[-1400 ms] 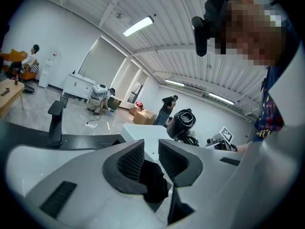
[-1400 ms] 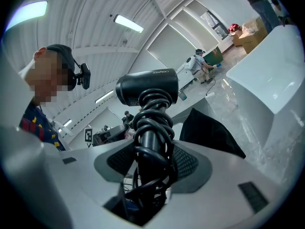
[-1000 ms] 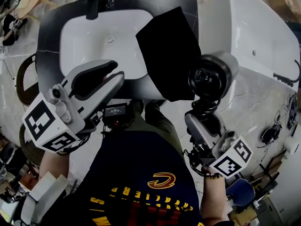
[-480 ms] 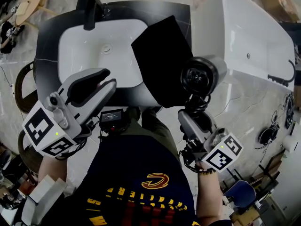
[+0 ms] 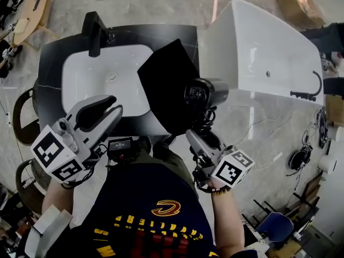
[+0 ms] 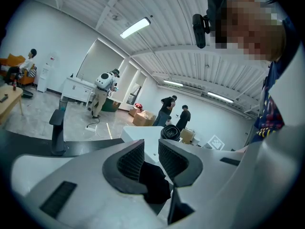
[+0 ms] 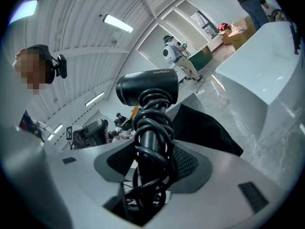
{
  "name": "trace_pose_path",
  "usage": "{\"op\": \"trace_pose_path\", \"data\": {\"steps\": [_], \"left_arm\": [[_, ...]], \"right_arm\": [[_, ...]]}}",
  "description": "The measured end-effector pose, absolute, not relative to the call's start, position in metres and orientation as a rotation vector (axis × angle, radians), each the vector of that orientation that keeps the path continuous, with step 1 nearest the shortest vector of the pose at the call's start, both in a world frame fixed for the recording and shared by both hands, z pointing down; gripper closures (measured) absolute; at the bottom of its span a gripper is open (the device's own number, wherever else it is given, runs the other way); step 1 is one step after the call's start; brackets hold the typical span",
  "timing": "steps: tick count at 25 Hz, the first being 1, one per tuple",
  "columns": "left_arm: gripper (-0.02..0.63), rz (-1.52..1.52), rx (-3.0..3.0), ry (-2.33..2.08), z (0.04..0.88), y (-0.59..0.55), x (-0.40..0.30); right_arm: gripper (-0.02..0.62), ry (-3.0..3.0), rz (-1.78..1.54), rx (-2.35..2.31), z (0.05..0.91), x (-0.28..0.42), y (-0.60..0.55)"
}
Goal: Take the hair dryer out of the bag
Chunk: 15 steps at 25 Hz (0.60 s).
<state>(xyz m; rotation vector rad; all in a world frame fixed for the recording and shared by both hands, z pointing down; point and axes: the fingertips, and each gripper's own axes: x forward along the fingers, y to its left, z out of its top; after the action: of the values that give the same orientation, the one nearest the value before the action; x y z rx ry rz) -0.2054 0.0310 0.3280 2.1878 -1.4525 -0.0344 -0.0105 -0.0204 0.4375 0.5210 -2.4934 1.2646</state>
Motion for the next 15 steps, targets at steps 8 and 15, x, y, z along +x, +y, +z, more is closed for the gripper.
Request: {"op": "trace_pose_path", "data": {"steps": [8, 15], "left_arm": [[0.515, -0.012, 2.144, -1.439, 0.344, 0.036, -0.205], [0.515, -0.001, 2.125, -1.462, 0.348, 0.039, -0.201]], "right_arm": [[0.365, -2.358, 1.194, 0.581, 0.481, -0.018, -0.035], [0.365, -2.127, 0.986, 0.549, 0.526, -0.036, -0.051]]}}
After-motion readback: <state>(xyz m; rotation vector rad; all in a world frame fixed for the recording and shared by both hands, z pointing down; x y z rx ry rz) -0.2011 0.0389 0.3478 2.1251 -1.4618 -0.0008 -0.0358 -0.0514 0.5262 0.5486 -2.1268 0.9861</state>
